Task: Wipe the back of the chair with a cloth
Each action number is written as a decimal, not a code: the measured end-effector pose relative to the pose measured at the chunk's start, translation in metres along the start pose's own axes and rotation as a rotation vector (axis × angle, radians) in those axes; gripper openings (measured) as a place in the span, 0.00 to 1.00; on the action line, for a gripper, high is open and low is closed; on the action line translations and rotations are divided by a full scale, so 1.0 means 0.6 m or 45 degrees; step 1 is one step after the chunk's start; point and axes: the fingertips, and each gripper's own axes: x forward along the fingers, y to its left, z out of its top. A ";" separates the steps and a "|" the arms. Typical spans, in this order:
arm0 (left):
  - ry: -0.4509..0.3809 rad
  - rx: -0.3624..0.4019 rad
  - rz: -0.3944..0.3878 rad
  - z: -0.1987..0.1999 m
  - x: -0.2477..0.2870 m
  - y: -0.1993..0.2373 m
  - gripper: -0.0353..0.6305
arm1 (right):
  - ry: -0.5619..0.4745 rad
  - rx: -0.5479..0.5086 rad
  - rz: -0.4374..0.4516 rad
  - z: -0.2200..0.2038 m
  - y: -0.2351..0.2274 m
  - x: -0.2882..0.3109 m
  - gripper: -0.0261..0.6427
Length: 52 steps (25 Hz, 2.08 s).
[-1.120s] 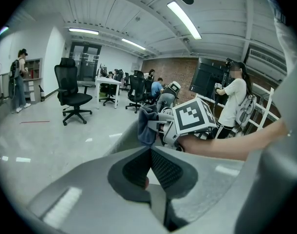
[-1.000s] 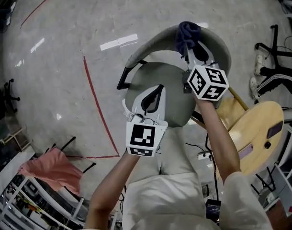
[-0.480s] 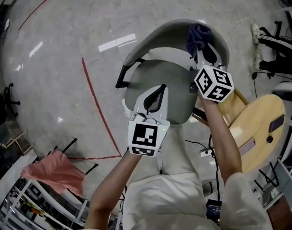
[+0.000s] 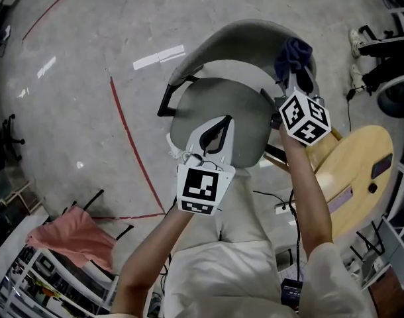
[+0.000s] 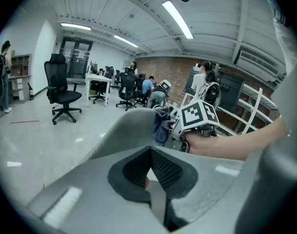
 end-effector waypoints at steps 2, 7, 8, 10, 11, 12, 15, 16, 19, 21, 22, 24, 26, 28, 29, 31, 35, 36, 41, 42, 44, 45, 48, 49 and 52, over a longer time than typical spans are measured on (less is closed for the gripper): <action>0.003 -0.003 -0.011 -0.005 -0.002 -0.002 0.05 | -0.010 0.010 -0.054 -0.001 -0.016 -0.009 0.15; 0.010 -0.004 -0.033 -0.019 -0.010 -0.003 0.05 | -0.029 0.035 -0.172 -0.010 -0.046 -0.034 0.15; 0.010 -0.003 -0.036 -0.020 -0.012 -0.002 0.05 | -0.034 0.042 -0.196 -0.011 -0.052 -0.039 0.15; 0.010 -0.003 -0.042 -0.022 -0.017 0.001 0.05 | -0.044 0.050 -0.245 -0.012 -0.063 -0.049 0.15; 0.011 -0.002 -0.045 -0.023 -0.021 0.003 0.05 | -0.048 0.049 -0.275 -0.013 -0.067 -0.055 0.15; 0.013 -0.001 -0.049 -0.024 -0.024 0.006 0.05 | -0.052 0.045 -0.308 -0.013 -0.071 -0.061 0.15; 0.021 -0.004 -0.059 -0.027 -0.033 0.016 0.05 | -0.063 0.027 -0.354 -0.015 -0.070 -0.076 0.14; 0.018 -0.008 -0.059 -0.028 -0.037 0.020 0.05 | -0.066 0.023 -0.342 -0.015 -0.064 -0.080 0.14; 0.007 -0.020 -0.054 -0.036 -0.047 0.042 0.05 | -0.073 0.010 -0.264 -0.019 -0.030 -0.086 0.14; 0.011 -0.026 -0.049 -0.047 -0.052 0.059 0.05 | -0.078 -0.002 -0.201 -0.026 0.000 -0.089 0.14; 0.016 -0.028 -0.048 -0.052 -0.055 0.067 0.05 | -0.077 -0.008 -0.166 -0.031 0.016 -0.090 0.14; 0.021 -0.026 -0.051 -0.058 -0.062 0.078 0.05 | -0.068 -0.023 -0.089 -0.040 0.048 -0.093 0.14; 0.020 -0.014 -0.056 -0.057 -0.070 0.091 0.05 | -0.059 -0.050 -0.001 -0.046 0.084 -0.093 0.14; 0.023 0.012 -0.053 -0.055 -0.080 0.106 0.05 | -0.035 -0.077 0.087 -0.056 0.125 -0.088 0.14; 0.029 0.026 -0.053 -0.057 -0.088 0.112 0.05 | -0.012 -0.093 0.126 -0.065 0.144 -0.087 0.14; 0.043 0.052 -0.057 -0.062 -0.105 0.120 0.05 | 0.036 -0.130 0.199 -0.087 0.179 -0.093 0.14; 0.029 0.029 -0.018 -0.061 -0.123 0.154 0.05 | 0.110 -0.225 0.395 -0.123 0.256 -0.093 0.14; 0.023 0.006 0.000 -0.063 -0.125 0.165 0.05 | 0.131 -0.251 0.454 -0.135 0.277 -0.093 0.14; 0.011 -0.060 0.074 -0.081 -0.115 0.209 0.05 | 0.203 -0.377 0.747 -0.200 0.365 -0.083 0.14; 0.013 -0.060 0.076 -0.086 -0.112 0.210 0.05 | 0.217 -0.426 0.797 -0.214 0.377 -0.080 0.14; 0.022 -0.061 0.078 -0.096 -0.107 0.212 0.05 | 0.246 -0.518 0.883 -0.239 0.400 -0.073 0.14; 0.028 -0.064 0.081 -0.100 -0.106 0.211 0.05 | 0.261 -0.552 0.925 -0.250 0.410 -0.070 0.14; 0.052 -0.068 0.096 -0.117 -0.106 0.210 0.05 | 0.303 -0.599 1.062 -0.282 0.436 -0.063 0.14; 0.062 -0.069 0.100 -0.124 -0.107 0.210 0.05 | 0.315 -0.604 1.101 -0.293 0.443 -0.060 0.14; 0.079 -0.080 0.096 -0.140 -0.100 0.208 0.05 | 0.337 -0.645 1.131 -0.318 0.442 -0.038 0.14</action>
